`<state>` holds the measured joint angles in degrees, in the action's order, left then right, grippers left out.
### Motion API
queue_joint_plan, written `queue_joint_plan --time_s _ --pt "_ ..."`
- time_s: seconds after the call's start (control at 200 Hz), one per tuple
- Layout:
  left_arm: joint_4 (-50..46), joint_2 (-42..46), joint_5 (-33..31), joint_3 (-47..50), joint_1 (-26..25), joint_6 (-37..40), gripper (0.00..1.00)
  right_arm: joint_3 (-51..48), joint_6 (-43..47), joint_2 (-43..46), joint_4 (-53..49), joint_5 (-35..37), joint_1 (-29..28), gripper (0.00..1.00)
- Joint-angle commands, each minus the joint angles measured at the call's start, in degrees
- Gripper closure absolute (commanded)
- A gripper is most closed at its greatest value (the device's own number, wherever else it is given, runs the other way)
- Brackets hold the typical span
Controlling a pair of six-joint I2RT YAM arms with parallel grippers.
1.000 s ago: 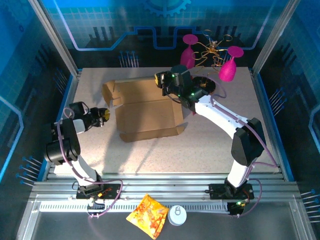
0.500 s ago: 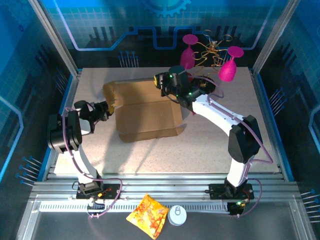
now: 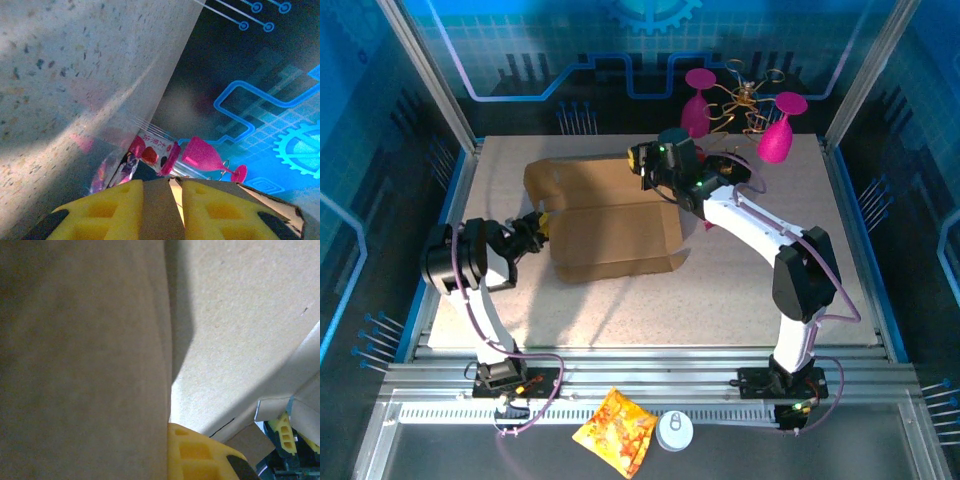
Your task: Fold the paper box
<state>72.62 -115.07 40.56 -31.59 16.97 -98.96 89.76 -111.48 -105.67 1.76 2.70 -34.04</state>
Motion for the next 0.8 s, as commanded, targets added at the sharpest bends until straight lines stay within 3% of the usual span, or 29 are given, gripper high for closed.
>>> queue_joint_plan --time_s 0.0,0.17,0.485,0.795 --pt "1.24 2.56 -3.56 2.46 -0.15 0.05 0.7 1.44 -1.73 -0.59 2.2 -0.15 0.76 1.0" --pt "4.01 1.69 -7.75 2.61 0.99 -4.92 0.69 1.48 -2.08 0.14 2.19 -0.5 1.48 1.0" --pt "-4.35 5.2 -2.81 -5.41 -0.94 -4.53 0.62 2.13 -2.29 2.41 -0.66 -0.48 1.52 1.0" --pt "-3.8 4.8 -1.29 -5.36 -2.54 -5.68 0.68 3.62 -3.18 1.52 0.52 -0.65 1.88 1.0"
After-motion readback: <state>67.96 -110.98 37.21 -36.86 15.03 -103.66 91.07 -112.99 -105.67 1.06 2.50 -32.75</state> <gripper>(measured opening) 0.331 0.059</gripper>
